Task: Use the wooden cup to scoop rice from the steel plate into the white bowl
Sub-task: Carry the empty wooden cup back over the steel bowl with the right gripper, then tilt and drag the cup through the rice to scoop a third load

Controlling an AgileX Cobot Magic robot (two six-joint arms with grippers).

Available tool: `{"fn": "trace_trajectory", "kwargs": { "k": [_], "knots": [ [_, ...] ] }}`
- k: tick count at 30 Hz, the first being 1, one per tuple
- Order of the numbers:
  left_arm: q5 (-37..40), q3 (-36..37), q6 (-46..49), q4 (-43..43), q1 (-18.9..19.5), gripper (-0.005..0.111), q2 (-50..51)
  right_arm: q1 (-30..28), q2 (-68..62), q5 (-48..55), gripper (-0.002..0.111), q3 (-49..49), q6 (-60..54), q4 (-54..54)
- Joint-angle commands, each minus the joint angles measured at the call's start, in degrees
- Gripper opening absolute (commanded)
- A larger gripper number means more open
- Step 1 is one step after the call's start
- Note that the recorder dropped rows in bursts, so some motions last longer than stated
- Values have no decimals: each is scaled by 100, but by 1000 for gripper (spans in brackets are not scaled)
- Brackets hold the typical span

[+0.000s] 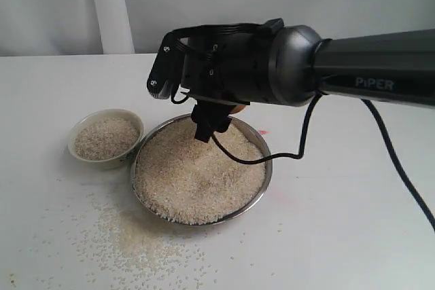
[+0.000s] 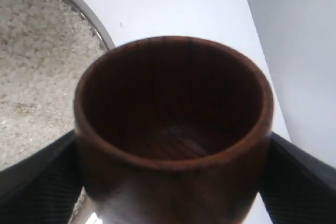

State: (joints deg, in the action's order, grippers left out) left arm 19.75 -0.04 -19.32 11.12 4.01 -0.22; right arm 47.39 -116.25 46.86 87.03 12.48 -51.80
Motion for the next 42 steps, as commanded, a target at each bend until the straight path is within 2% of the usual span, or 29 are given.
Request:
{"fn": "trace_trajectory", "kwargs": {
  "k": [1, 7, 9, 20, 32, 42],
  "knots": [
    [-39, 4, -13, 15, -26, 0, 22, -127, -250, -295, 0, -58, -697, -832],
    [-39, 4, -13, 15, -26, 0, 22, -156, -645, -652, 0, -58, -2178, -1380],
    [-39, 4, -13, 15, -26, 0, 22, -156, -771, -814, 0, -58, -2301, -1541],
    [-39, 4, -13, 15, -26, 0, 22, -156, -1195, -915, 0, -24, -2491, -2341],
    [-39, 4, -13, 15, -26, 0, 22, -120, -1217, -1082, 0, -24, -2640, -2356],
    [-39, 4, -13, 15, -26, 0, 22, 186, -1217, -1152, 0, -24, -2758, -2076]
  ]
}}
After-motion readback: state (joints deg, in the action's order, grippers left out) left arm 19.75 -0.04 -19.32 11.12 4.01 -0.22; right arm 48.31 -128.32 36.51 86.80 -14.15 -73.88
